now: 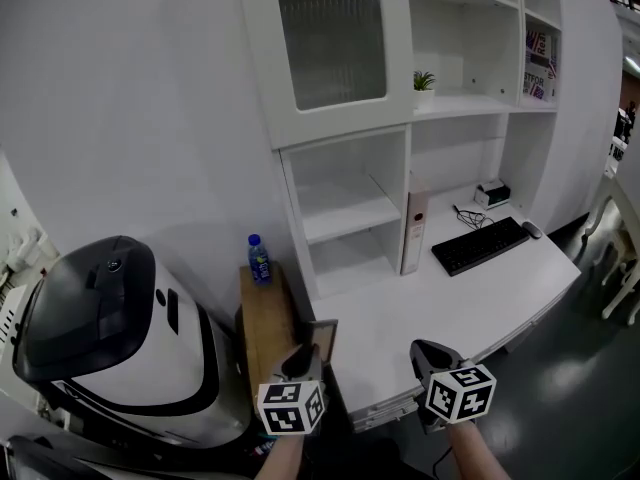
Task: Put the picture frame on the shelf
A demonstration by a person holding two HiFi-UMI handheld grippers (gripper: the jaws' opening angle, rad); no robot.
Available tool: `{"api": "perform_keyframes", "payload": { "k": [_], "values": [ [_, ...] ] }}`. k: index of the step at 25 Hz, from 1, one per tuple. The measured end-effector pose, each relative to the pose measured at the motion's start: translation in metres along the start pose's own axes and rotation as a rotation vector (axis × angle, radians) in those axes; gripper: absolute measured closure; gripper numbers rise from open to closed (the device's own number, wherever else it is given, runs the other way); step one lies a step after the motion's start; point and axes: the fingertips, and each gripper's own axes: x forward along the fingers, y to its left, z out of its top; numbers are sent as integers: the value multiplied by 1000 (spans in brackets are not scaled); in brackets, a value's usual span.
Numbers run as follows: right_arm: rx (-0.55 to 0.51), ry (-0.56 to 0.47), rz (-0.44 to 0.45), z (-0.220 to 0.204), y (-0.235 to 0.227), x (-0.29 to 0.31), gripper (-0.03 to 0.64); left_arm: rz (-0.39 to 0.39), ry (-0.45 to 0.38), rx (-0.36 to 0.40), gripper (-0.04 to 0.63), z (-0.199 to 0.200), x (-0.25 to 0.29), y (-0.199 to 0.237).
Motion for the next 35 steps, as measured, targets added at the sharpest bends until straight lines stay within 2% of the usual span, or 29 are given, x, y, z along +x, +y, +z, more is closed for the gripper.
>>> {"api": "perform_keyframes", "payload": {
  "k": [10,18,28,35],
  "values": [
    [-2,11,47,19,-16,31,615,20,-51,102,543,50,36,-3],
    [-7,8,67,30,-21,44,615,18,-118,256,543,108,52,-19],
    [-20,2,93,40,-18,52,615,-11,-192,413,545,171,64,-44],
    [-23,0,105,42,-19,57,615,13,-244,575,548,215,77,-56]
  ]
}}
